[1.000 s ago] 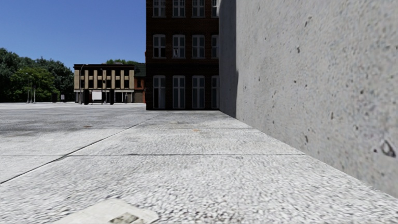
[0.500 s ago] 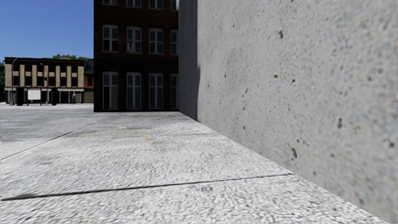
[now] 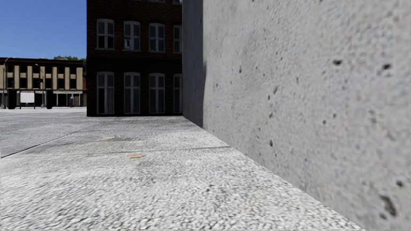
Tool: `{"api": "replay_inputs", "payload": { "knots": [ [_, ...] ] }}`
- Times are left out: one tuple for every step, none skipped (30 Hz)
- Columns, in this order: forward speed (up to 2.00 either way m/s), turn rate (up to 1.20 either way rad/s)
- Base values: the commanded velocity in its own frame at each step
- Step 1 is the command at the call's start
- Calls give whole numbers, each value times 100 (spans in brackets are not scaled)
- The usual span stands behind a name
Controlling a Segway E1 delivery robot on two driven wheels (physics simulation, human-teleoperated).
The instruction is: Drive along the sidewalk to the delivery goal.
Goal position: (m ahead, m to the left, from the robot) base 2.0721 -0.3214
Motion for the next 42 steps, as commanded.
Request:
{"api": "replay_inputs", "payload": {
  "knots": [
    [200,0],
    [200,0],
    [200,0],
    [200,0],
    [200,0],
    [200,0],
    [200,0],
    [200,0],
    [195,0],
    [195,0],
    [188,0],
    [180,0],
    [173,0],
    [170,0],
    [170,0],
    [167,3],
    [165,6],
    [163,7],
    [163,7],
    [163,7],
    [161,7],
    [161,7],
    [156,0],
    [149,0],
    [138,0],
    [138,0],
    [133,0],
    [128,0],
    [122,0],
    [122,0],
    [117,0],
    [110,0],
    [97,0],
    [97,0],
    [22,0],
    [0,0],
    [0,0],
    [0,0],
    [0,0],
    [0,0],
    [0,0],
    [0,0]
  ]
}}
